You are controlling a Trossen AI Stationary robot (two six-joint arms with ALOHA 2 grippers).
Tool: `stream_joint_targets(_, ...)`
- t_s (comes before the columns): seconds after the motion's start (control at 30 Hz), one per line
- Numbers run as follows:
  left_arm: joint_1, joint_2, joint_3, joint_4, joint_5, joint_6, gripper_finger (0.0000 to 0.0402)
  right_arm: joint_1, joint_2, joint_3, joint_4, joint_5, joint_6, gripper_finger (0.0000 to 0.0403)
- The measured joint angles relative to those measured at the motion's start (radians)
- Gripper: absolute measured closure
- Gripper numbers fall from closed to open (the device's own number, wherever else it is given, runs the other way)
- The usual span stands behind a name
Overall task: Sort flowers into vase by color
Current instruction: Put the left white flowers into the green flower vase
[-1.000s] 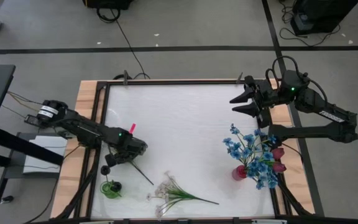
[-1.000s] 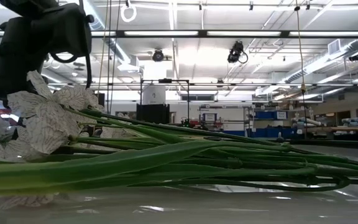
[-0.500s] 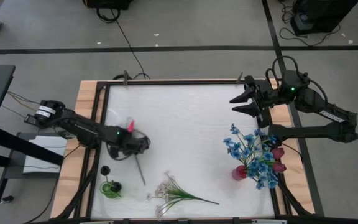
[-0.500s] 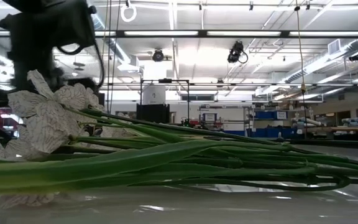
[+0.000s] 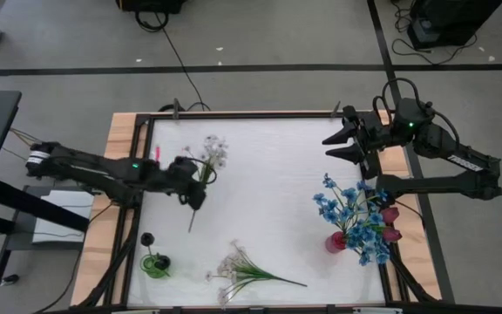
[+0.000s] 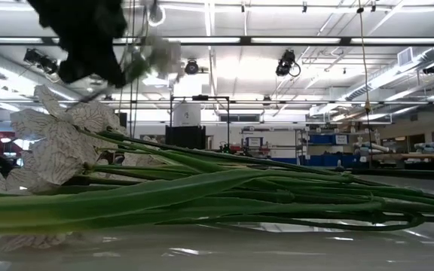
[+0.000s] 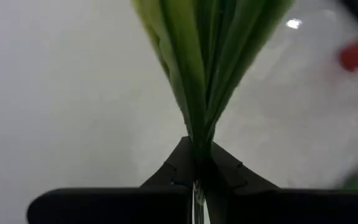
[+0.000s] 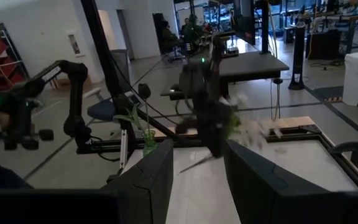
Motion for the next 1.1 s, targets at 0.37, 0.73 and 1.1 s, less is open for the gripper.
stream_joint_targets(0.37,0.003,-0.306,0.269,-0.308,0.005,0.590,0.0381,0.000,0.000,0.000,0.007,0.000,0.000,0.0252)
stream_joint_targets(0.73,-0.003,-0.733,0.192,-0.364,0.270,0.721,0.0381,0.000,0.000,0.000,0.007,0.000,0.000,0.0252)
stream_joint_targets(1.1,-0.004,-0.997,-0.093,0.149,0.942,0.628,0.0381,0.000,0.000,0.000,0.007,0.000,0.000,0.0252)
